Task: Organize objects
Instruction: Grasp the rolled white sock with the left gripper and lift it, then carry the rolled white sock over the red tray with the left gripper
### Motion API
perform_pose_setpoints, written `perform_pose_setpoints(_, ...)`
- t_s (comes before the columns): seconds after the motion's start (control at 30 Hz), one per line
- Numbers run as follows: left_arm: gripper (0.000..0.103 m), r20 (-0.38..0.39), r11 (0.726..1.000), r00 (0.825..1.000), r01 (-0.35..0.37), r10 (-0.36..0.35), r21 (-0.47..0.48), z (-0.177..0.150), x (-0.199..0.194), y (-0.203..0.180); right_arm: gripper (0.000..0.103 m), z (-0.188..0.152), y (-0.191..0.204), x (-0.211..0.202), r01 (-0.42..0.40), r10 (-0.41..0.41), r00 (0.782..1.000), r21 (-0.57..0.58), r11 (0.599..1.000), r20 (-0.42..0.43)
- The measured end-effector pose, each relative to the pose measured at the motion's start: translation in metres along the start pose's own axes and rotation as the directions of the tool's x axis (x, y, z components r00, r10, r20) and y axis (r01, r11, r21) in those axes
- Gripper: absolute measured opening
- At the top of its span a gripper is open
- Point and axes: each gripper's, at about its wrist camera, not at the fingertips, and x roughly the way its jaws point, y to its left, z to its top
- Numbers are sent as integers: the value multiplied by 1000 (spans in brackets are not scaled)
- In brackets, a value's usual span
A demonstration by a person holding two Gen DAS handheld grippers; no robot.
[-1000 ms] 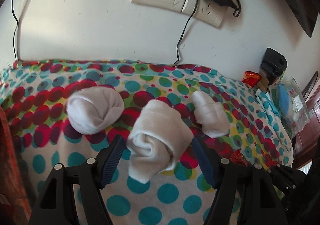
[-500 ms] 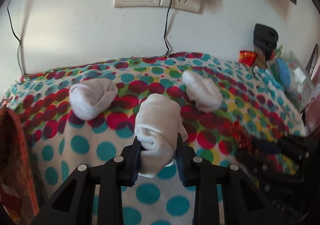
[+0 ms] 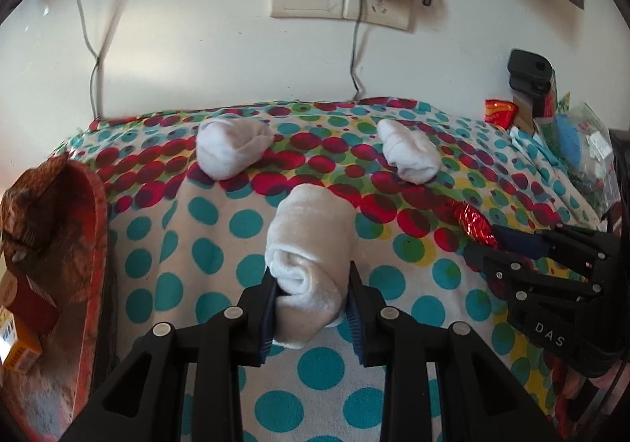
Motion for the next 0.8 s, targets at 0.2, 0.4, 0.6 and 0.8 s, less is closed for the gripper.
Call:
perform_pose_setpoints(0.2,31,1,1000,1000,-4,4,-5,-2,3,0,24,0,-1,0,-36,36,999,6,999,9)
perform_pose_setpoints(0.4,31,10,1000,1000,-23,23,17,-2,1,-5,24,0,4,0,-20,20,1000,-13,1000,7)
perform_pose_setpoints(0.6,31,40,999,999,-37,37,10,-2,-5,-3,24,0,5,-1,17,-17,1000,-24,1000,5)
perform_pose_setpoints(0.8,31,63,998,996,-60,60,-10,-2,-10,0,24,1,7,0,32,-32,999,-34,999,5)
